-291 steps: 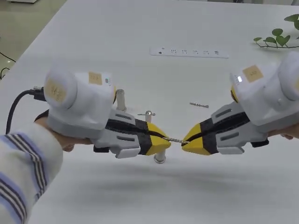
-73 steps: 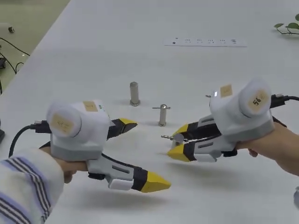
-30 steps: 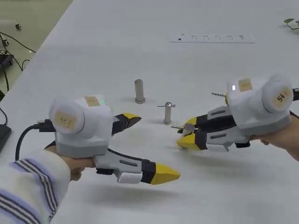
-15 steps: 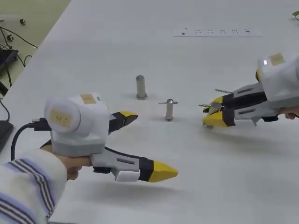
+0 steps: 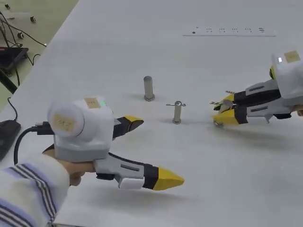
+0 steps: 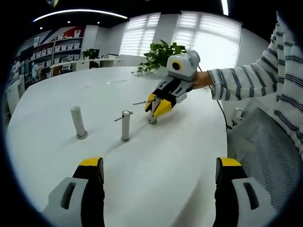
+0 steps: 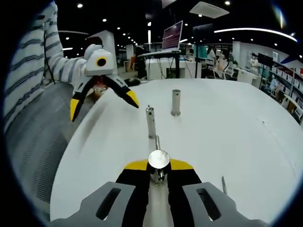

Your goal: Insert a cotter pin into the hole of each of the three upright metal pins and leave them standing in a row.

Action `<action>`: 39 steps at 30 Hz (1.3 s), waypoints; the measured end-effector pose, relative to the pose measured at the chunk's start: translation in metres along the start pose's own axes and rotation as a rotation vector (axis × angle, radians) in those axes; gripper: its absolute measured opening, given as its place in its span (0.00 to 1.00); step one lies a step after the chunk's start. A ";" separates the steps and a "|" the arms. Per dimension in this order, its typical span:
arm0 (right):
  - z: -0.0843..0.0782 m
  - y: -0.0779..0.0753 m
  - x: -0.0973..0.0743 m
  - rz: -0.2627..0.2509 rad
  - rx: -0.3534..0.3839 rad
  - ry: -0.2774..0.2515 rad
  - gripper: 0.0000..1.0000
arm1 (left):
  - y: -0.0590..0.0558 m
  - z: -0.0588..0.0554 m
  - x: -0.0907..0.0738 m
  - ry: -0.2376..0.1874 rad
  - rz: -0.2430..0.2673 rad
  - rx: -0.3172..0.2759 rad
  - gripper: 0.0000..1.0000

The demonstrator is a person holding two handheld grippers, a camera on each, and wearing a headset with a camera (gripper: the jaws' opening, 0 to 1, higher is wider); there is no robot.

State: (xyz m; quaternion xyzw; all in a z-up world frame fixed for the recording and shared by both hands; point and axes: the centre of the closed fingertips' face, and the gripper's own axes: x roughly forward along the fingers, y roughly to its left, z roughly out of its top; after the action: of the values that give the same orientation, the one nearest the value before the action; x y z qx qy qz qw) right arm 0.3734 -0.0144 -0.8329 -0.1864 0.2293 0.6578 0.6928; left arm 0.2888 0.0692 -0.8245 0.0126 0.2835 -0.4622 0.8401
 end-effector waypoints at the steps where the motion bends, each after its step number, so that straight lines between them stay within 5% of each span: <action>1: -0.001 0.000 0.000 0.003 -0.003 0.002 0.14 | 0.000 0.000 0.000 0.001 -0.001 0.000 0.97; 23: -0.002 0.002 0.002 0.030 -0.012 -0.005 0.16 | 0.001 0.004 -0.002 -0.019 0.016 -0.042 0.99; 39: 0.009 -0.003 -0.018 -0.092 0.085 -0.082 0.33 | 0.001 0.008 -0.005 -0.043 0.019 -0.043 0.99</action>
State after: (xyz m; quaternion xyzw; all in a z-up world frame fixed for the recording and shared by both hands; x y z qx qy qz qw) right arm 0.3768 -0.0247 -0.8153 -0.1404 0.2196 0.6219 0.7385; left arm 0.2910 0.0712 -0.8151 -0.0128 0.2749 -0.4482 0.8505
